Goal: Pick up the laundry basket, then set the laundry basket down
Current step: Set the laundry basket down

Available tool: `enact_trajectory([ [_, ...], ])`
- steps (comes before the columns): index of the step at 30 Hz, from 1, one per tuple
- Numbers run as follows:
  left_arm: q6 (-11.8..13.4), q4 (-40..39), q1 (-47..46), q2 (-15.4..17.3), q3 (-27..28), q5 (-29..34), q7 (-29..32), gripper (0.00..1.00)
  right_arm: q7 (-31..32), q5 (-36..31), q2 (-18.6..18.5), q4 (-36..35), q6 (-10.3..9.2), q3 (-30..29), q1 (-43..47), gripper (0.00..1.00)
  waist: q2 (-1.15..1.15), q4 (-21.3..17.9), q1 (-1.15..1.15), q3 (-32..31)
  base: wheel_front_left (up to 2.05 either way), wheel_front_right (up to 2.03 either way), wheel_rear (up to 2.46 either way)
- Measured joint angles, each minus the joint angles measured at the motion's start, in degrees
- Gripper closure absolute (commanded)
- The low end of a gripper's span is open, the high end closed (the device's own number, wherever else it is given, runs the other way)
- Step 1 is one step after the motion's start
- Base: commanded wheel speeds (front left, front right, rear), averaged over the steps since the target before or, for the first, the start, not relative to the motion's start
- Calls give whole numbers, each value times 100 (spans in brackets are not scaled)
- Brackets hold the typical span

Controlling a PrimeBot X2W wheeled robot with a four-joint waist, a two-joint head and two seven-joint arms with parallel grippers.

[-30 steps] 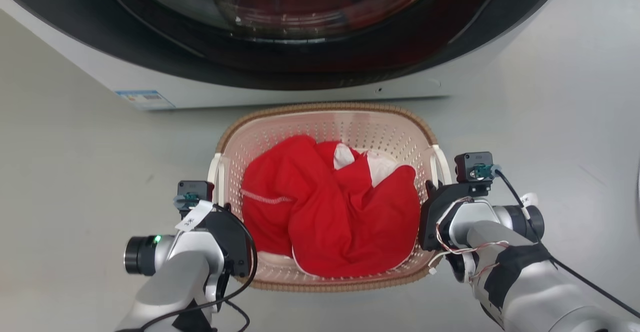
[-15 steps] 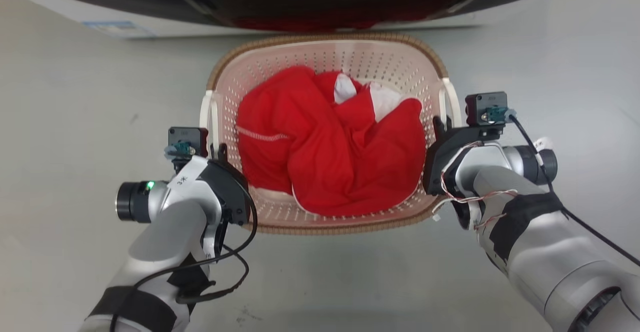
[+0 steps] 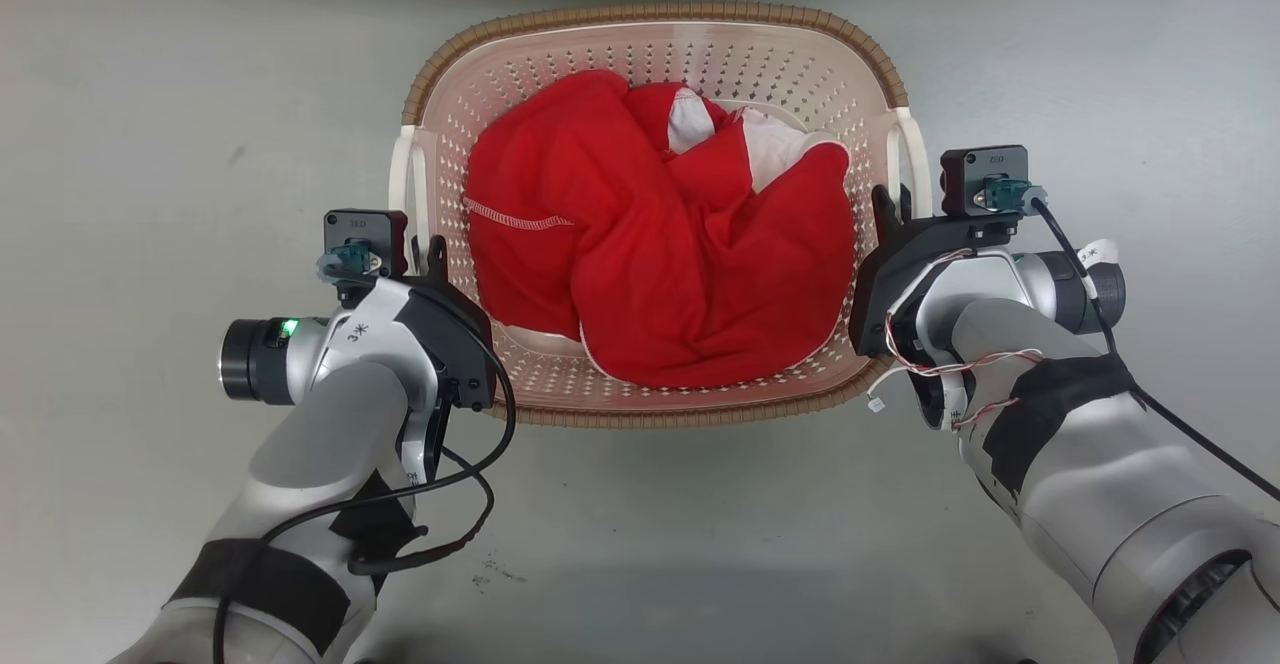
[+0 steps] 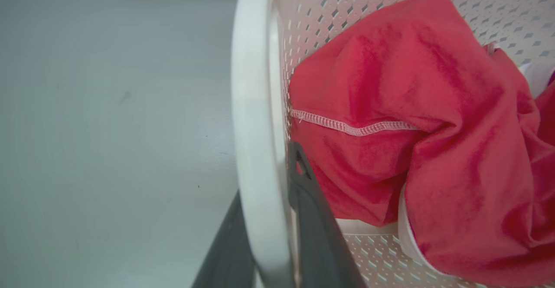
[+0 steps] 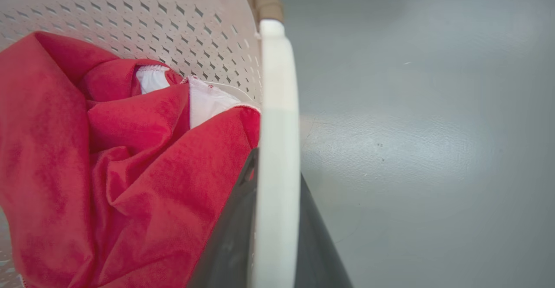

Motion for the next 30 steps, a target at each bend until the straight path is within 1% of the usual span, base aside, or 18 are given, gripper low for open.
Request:
enact_trajectory([
  [12, 0, 122, -119, -21, -4, 7, -188, 100, -127, 0, 0, 1, 1, 2, -63, 100, -1, -22, -1, 119, 0, 0, 0],
  [14, -1, 149, -123, -23, -4, 7, -199, 100, -134, 0, 3, 0, 2, 3, -69, 88, -1, -31, -1, 130, 0, 0, 0],
  [17, -1, 185, -142, -25, -5, 7, -243, 100, -135, 0, 5, 1, 18, 5, -70, 87, -1, -44, -1, 147, 0, 0, 0],
  [18, -1, 196, -148, -27, -5, 7, -247, 97, -153, 0, 7, 1, 18, 9, -70, 82, -1, -49, -1, 151, 0, 0, 0],
  [19, -1, 203, -156, -26, -7, 8, -252, 66, -159, 0, 9, 1, 18, 23, -70, 64, -1, -52, -1, 155, 0, 0, 0],
  [20, -1, 216, -168, -29, -13, 10, -253, 35, -159, 0, 12, 2, 18, 34, -69, 52, -1, -56, -1, 158, 0, 0, 0],
  [21, -1, 229, -182, -44, -19, 20, -258, 4, -159, 0, 18, 1, 18, 36, -69, 19, -1, -59, -1, 159, 0, 0, 0],
  [22, -1, 238, -196, -62, -20, 24, -261, 0, -160, 0, 27, 1, 18, 36, -69, 0, -1, -63, -1, 159, 0, 0, 0],
  [30, -2, 367, -216, -100, -7, 23, -339, 0, -231, 8, 81, 13, 26, 35, -64, 0, -1, -80, -1, 31, 0, 0, 0],
])
